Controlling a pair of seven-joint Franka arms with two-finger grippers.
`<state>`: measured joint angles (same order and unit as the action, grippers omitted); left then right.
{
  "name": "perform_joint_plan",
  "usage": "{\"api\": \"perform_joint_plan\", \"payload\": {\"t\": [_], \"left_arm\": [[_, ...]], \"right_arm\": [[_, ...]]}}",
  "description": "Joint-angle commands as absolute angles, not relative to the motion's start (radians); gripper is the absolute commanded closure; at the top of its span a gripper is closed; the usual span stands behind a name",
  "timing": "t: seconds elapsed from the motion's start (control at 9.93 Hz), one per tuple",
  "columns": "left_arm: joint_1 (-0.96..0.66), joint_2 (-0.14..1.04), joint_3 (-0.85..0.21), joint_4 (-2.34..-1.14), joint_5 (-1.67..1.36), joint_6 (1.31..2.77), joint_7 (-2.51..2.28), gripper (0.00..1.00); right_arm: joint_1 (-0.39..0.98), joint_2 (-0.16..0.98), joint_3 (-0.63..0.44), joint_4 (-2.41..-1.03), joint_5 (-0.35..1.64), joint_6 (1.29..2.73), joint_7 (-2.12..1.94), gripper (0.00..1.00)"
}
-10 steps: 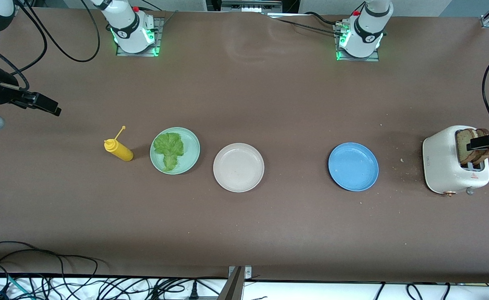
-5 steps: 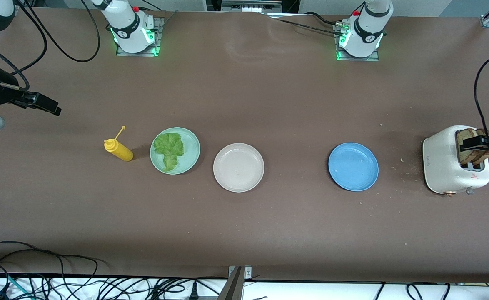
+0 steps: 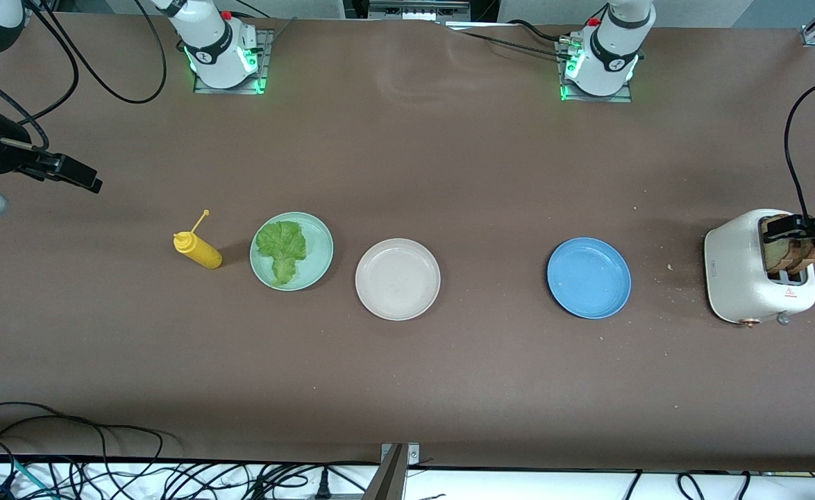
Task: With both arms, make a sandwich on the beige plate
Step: 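Lower the left gripper onto a bread slice in the toaster and grasp, then lift the bread slice out of the toaster with the left gripper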
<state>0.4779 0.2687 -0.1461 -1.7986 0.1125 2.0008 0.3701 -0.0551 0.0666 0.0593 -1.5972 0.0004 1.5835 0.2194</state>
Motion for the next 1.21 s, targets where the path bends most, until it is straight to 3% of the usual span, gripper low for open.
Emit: {"api": "perform_joint_plan", "payload": {"t": [0.0,0.3,0.6,0.7,1.11], "left_arm": [[0.499,0.207,-0.16,-1.925,0.137,2.103,0.388,0.05],[0.503,0.206,-0.16,-1.927,0.133,2.103,0.38,0.3],[0.515,0.203,-0.16,-1.93,0.133,2.1,0.391,0.91],[0.515,0.202,-0.161,-1.93,0.133,2.097,0.412,1.0],[0.512,0.204,-0.176,-1.869,0.135,2.045,0.43,1.0]], "right_arm": [[-0.061,0.055,0.055,-1.606,-0.003,1.577,0.202,0.0],[-0.06,0.054,0.054,-1.611,-0.003,1.577,0.195,0.0],[-0.06,0.054,0.046,-1.611,-0.003,1.577,0.187,0.0],[-0.061,0.052,0.045,-1.612,-0.002,1.575,0.181,0.0],[-0.061,0.052,0.043,-1.614,-0.002,1.575,0.181,0.0]]}}
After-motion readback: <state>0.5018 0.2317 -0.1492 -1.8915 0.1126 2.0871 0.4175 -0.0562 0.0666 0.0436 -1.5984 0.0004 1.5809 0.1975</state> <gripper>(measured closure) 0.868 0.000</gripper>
